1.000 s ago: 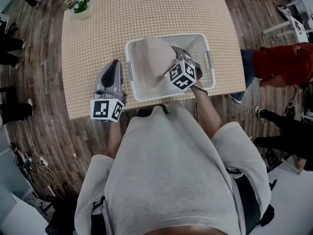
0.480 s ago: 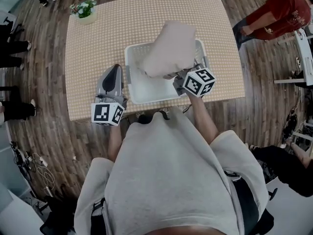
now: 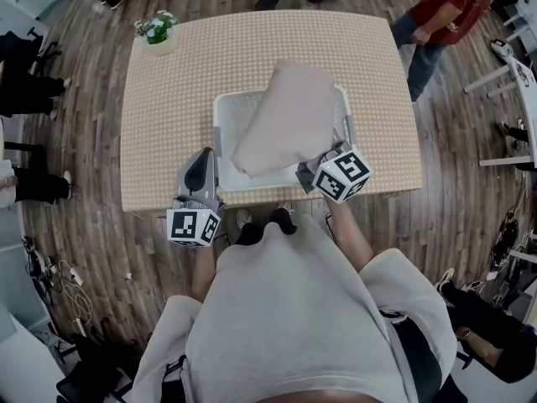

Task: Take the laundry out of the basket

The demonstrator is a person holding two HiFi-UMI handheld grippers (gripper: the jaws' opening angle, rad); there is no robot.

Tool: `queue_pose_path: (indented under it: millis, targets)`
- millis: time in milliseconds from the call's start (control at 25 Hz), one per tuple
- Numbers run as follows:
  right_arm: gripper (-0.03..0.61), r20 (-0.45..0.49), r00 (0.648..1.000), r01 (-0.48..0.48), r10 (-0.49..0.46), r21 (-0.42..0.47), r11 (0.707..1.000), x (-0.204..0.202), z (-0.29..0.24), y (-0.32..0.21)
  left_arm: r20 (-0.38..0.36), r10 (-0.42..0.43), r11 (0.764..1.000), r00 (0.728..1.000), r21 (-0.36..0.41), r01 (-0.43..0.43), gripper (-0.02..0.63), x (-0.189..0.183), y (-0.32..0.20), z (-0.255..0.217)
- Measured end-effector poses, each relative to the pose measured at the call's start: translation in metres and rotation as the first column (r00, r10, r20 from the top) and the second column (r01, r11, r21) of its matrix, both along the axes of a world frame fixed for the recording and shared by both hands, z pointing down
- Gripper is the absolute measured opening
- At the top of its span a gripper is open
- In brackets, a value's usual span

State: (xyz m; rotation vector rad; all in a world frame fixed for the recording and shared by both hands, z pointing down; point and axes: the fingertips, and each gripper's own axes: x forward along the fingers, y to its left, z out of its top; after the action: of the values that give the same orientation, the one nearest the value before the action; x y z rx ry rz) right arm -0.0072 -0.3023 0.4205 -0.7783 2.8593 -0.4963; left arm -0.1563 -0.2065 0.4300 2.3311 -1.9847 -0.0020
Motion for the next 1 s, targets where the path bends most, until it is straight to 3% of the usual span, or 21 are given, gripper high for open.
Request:
queue_pose_path:
  millis: [360,800,1000]
  targets:
    - [0.181,-0.021,0.999,-0.025,0.027,0.066,0.997,0.018,-0.022,0.054,-0.011,0.053,0.997,0.999,0.058,-0.052,0.011,0.013,0.041,-0.015]
    - [0.181,-0.072,0.993,-0.091,0.096,0.072,0.993,-0.015,-0.016,0.198,-0.037,0.117,0.990,0.992,0.083,-0.114,0.011,-0.026,0.165,-0.020]
    - [0.181,-0.092,0.989,-0.112,0.115,0.035,0.993,-0.016,0.002,0.263,-0.039,0.158,0.984,0.987,0.086,-0.155,0.011,-0.021,0.211,-0.021]
